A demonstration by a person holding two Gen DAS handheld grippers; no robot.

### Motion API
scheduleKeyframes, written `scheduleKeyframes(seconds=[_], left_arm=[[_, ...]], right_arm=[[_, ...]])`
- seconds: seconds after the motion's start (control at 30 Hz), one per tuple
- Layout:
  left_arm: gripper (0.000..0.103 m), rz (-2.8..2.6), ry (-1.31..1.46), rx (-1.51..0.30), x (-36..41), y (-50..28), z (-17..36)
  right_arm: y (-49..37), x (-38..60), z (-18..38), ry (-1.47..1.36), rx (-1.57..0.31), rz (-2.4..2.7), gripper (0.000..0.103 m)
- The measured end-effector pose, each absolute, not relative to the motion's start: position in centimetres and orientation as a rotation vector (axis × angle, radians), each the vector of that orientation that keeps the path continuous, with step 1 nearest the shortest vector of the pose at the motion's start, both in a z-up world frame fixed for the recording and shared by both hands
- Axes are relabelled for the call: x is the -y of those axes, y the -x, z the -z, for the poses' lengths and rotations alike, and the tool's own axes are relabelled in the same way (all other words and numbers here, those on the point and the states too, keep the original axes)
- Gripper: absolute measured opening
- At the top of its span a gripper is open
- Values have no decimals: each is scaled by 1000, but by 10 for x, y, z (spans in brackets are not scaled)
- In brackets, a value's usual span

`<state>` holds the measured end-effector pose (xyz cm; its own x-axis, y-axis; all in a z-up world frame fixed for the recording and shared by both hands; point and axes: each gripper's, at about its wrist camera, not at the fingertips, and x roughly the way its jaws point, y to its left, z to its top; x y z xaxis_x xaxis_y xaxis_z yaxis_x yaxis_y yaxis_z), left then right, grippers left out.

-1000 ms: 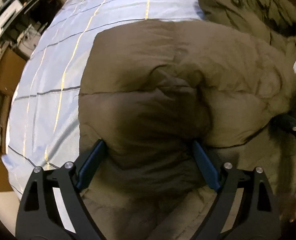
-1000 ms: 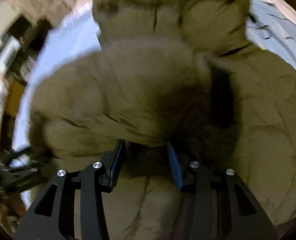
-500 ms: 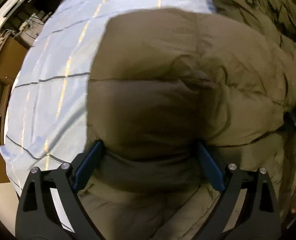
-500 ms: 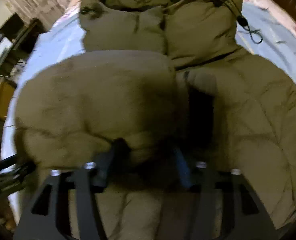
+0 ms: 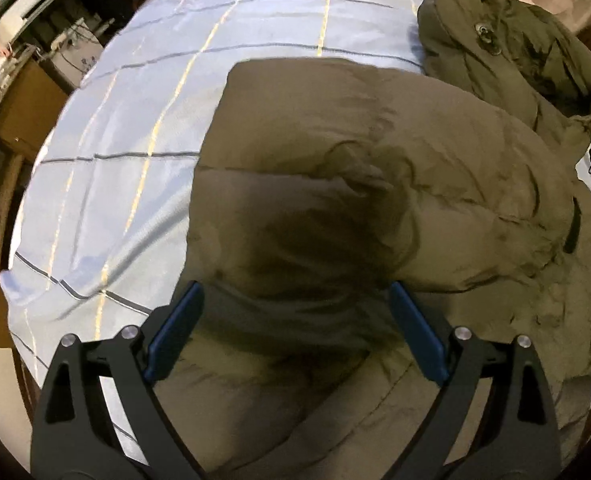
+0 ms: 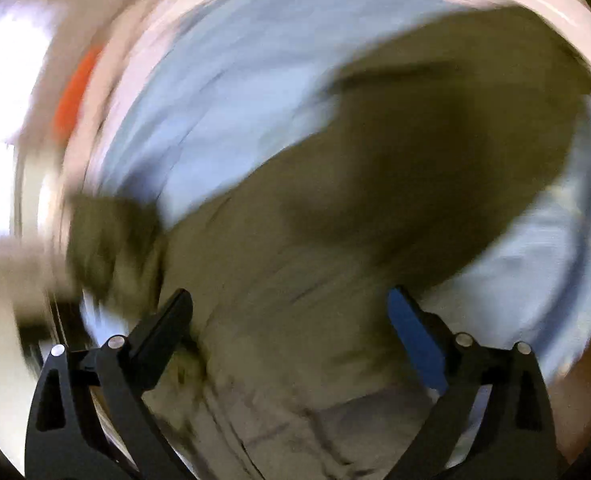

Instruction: Fold large clothes

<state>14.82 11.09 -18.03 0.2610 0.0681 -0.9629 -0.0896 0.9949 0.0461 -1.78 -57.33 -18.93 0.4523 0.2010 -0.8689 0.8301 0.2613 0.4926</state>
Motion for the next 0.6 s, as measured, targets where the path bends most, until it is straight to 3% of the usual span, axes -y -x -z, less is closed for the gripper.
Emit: scheduleKeyframes(seconds=[0.2,0.43,0.5,0.57,0.6], left_arm=[[95,-81,44,-1318,-99,-151,179],[95,-48,17,-1338,-65,-151,182],[95,-44,-10,-1335,-56,-151,183],[95,-38,-20,-1337,-52,-150,183],[95,-33,-21,-1337,-51,-149,183]], right_arm=[[95,670,254,-1501,-1032,784,99],[105,685,257,-1573,-871,779,99],[95,679,250,-1550,-846,746,87],[85,672,240,-1471,-863,749,31],[83,669,235,-1465,-825,722,16]])
